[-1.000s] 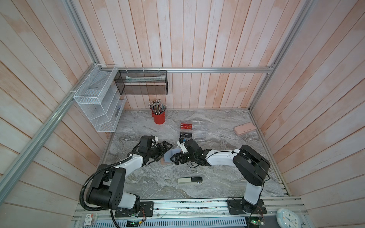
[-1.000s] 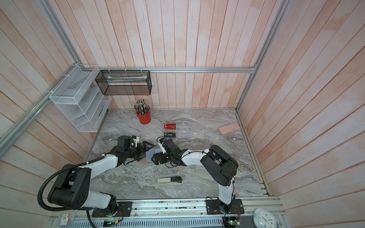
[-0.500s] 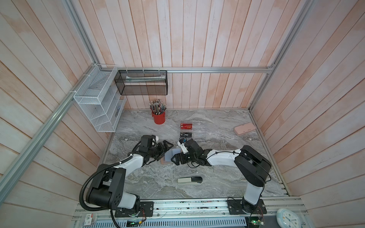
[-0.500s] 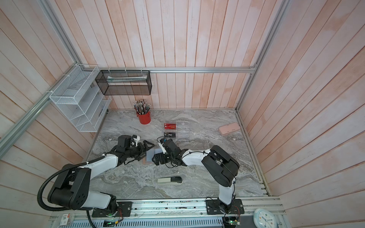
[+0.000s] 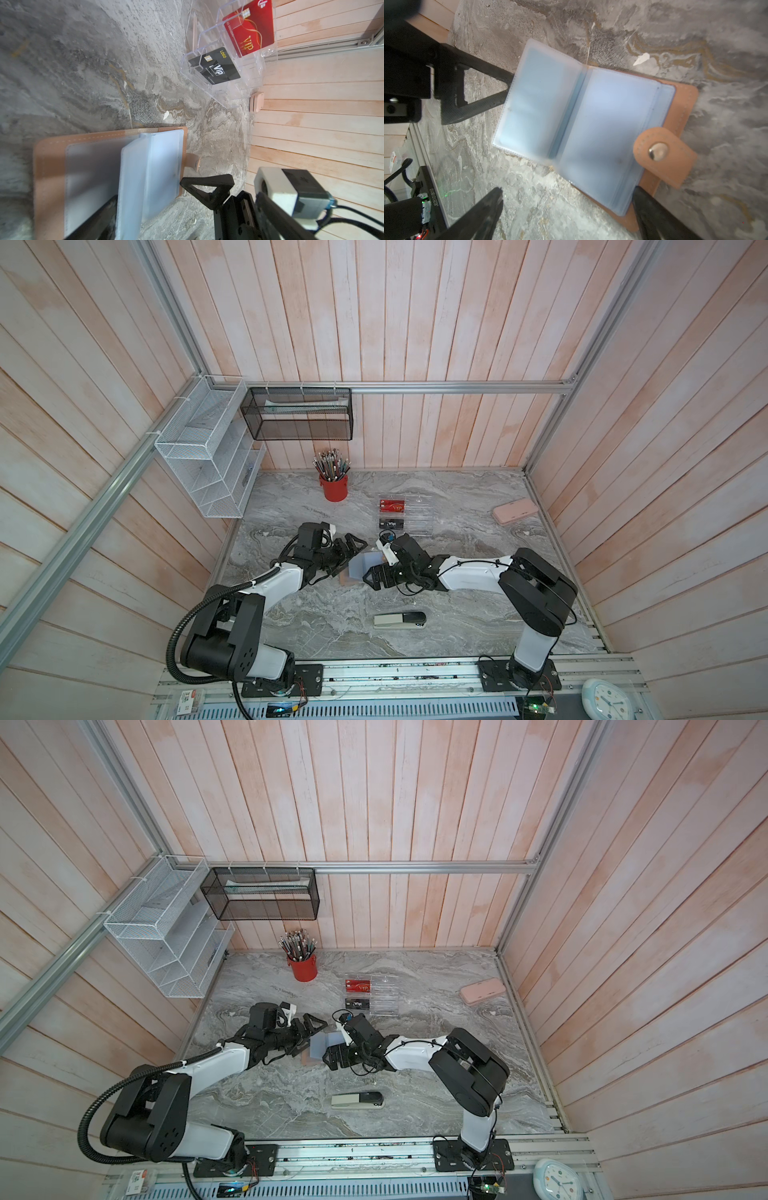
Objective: Take the credit cards out of the card holder
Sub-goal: Flip over the card slot on the card holder.
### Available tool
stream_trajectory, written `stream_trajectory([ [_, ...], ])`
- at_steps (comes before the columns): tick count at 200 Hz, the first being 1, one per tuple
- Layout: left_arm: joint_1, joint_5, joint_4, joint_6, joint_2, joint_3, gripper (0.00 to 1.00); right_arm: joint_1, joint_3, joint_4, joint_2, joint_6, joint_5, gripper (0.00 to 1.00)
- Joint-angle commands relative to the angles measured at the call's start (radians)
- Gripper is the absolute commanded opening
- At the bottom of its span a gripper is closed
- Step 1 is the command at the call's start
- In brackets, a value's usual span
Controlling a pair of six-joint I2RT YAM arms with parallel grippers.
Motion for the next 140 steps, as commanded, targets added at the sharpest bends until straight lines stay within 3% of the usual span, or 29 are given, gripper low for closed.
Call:
stream_trajectory([
  [1, -0.01, -0.001, 0.021, -0.007, 0.005, 0.033, 1.0, -0.007, -0.015, -0.019, -0.032, 0.012, 0.012, 0.98],
  [140, -0.049, 0.004, 0.105, -0.106, -0.008, 0.022, 1.0, -0.006, -0.016, 0.029, -0.055, 0.104, 0.065, 0.98],
])
